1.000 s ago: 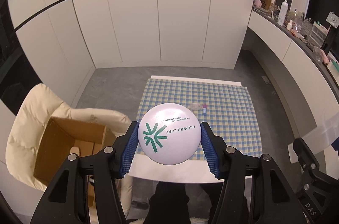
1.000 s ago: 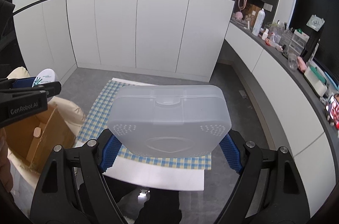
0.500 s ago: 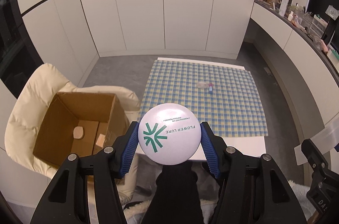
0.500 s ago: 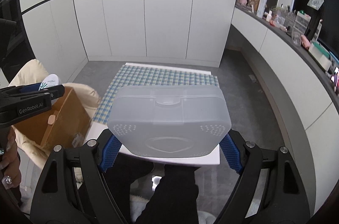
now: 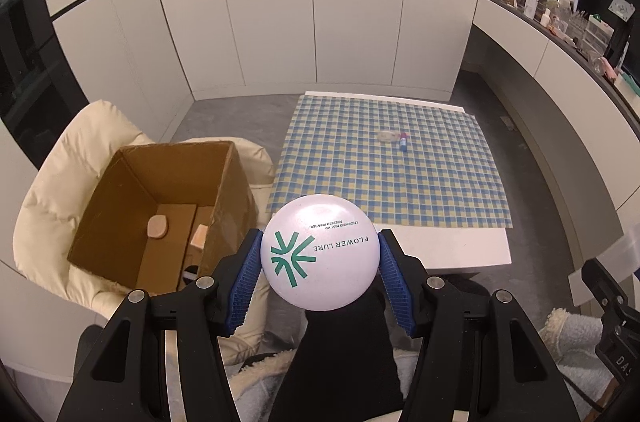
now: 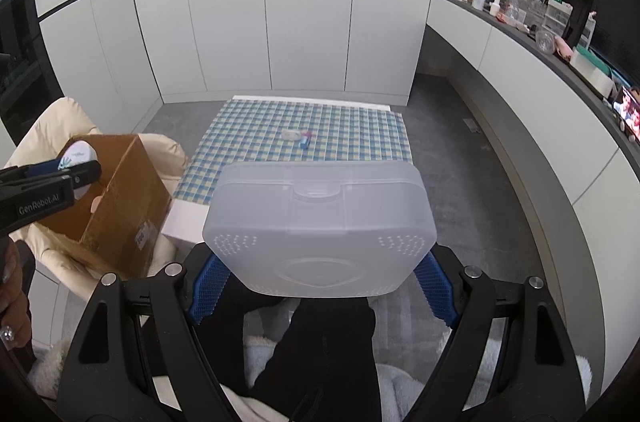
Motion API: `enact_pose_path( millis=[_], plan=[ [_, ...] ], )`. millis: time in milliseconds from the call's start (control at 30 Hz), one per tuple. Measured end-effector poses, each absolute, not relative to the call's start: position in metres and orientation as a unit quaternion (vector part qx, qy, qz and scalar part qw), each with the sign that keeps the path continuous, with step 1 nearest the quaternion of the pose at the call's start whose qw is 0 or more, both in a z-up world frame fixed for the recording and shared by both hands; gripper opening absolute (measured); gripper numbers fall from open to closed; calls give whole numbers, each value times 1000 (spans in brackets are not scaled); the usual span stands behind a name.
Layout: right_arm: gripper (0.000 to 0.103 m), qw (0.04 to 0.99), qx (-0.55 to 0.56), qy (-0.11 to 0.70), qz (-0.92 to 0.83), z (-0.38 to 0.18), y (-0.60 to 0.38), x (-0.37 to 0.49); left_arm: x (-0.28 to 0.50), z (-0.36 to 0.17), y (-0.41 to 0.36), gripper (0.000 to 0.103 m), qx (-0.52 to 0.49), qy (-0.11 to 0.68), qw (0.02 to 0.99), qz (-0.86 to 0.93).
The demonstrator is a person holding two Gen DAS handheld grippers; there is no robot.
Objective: Organize objects
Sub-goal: 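Carry the held plastic box and white compact toward the cardboard box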
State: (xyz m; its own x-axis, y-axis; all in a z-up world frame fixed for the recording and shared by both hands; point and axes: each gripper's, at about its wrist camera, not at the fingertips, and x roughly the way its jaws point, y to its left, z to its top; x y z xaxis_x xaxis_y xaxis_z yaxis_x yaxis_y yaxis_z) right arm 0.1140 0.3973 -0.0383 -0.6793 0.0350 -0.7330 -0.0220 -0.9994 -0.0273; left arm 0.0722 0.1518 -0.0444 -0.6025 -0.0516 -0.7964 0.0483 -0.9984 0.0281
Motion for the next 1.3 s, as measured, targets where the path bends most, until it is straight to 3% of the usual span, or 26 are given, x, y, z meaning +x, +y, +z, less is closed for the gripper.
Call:
enact_pose_path(
  millis=[600, 1300],
  plan=[
    [84, 14, -429, 14, 903, -65, 418, 172, 123, -81, 144, 57, 472, 4, 19, -882],
    [84, 7, -448, 11, 894, -78, 422, 195, 128, -93, 133, 58, 482, 7, 28, -876]
  ],
)
